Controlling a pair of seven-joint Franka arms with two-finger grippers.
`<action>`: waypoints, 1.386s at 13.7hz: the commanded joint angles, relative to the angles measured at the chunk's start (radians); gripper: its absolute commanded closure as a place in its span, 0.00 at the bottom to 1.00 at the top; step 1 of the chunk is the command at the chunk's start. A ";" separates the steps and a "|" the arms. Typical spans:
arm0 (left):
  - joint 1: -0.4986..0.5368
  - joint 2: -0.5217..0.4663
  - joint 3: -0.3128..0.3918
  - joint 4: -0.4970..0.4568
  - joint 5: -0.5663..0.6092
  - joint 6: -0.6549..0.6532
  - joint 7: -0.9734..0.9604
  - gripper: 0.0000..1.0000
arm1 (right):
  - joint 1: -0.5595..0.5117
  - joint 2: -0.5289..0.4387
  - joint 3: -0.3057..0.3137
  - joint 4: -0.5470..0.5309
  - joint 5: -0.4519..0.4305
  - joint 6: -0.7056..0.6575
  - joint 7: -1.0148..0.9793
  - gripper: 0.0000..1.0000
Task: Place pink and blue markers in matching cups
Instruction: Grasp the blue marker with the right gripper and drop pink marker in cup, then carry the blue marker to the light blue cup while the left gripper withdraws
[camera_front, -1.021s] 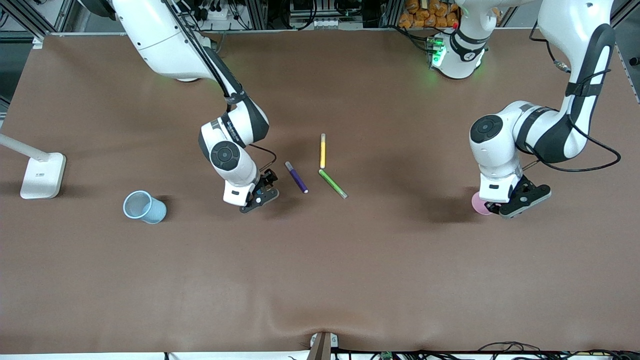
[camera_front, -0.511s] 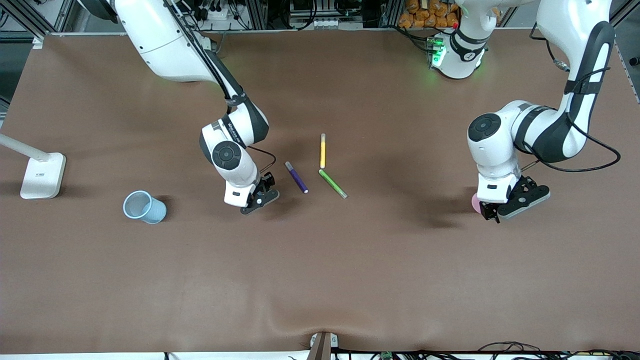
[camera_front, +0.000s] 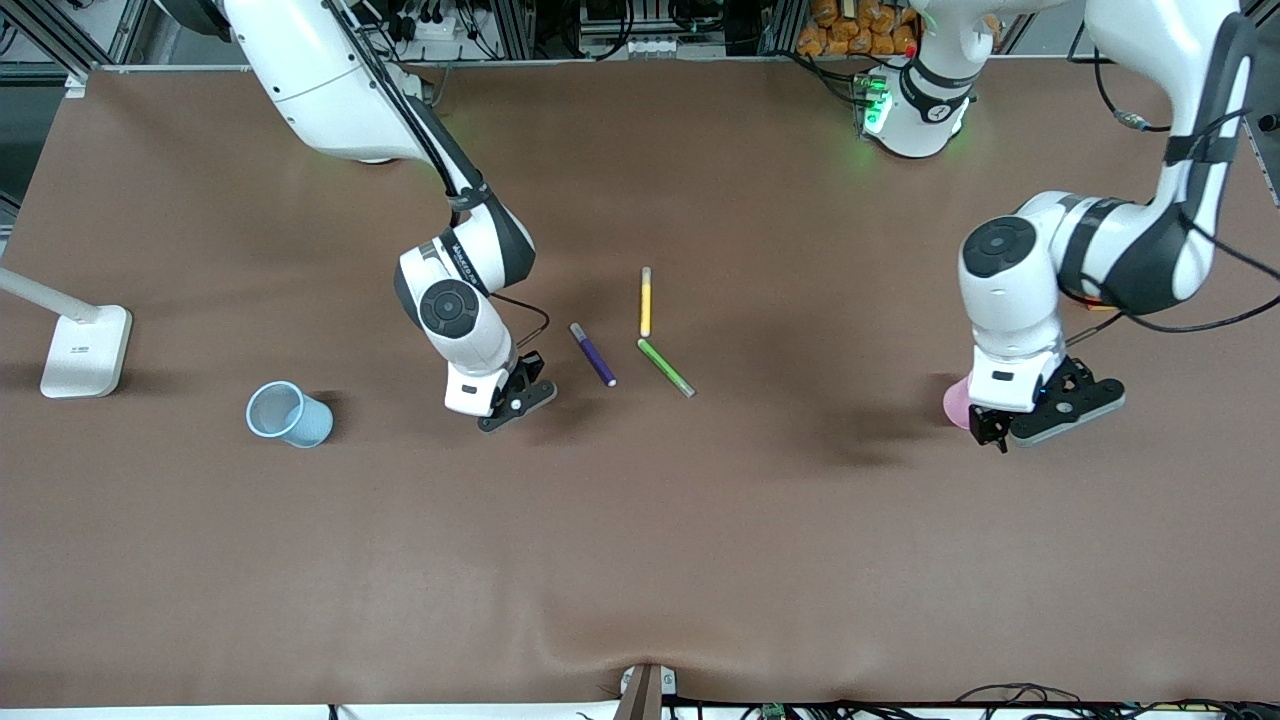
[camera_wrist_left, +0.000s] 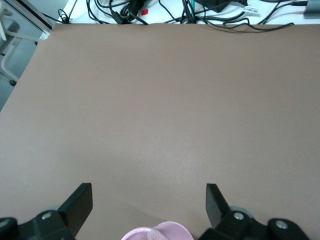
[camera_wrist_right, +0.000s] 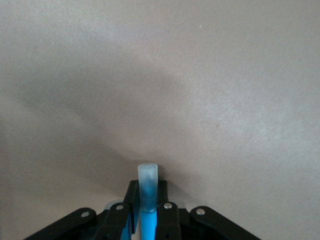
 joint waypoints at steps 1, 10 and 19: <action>-0.002 -0.013 -0.012 0.070 -0.113 -0.100 0.152 0.00 | -0.049 -0.048 0.004 0.011 -0.014 -0.011 -0.092 1.00; 0.007 -0.134 -0.111 0.294 -0.664 -0.502 0.546 0.00 | -0.093 -0.093 0.024 0.147 0.125 -0.097 -0.215 1.00; 0.080 -0.245 -0.100 0.398 -0.989 -0.651 0.825 0.00 | -0.286 -0.120 0.024 0.302 0.412 -0.368 -0.836 1.00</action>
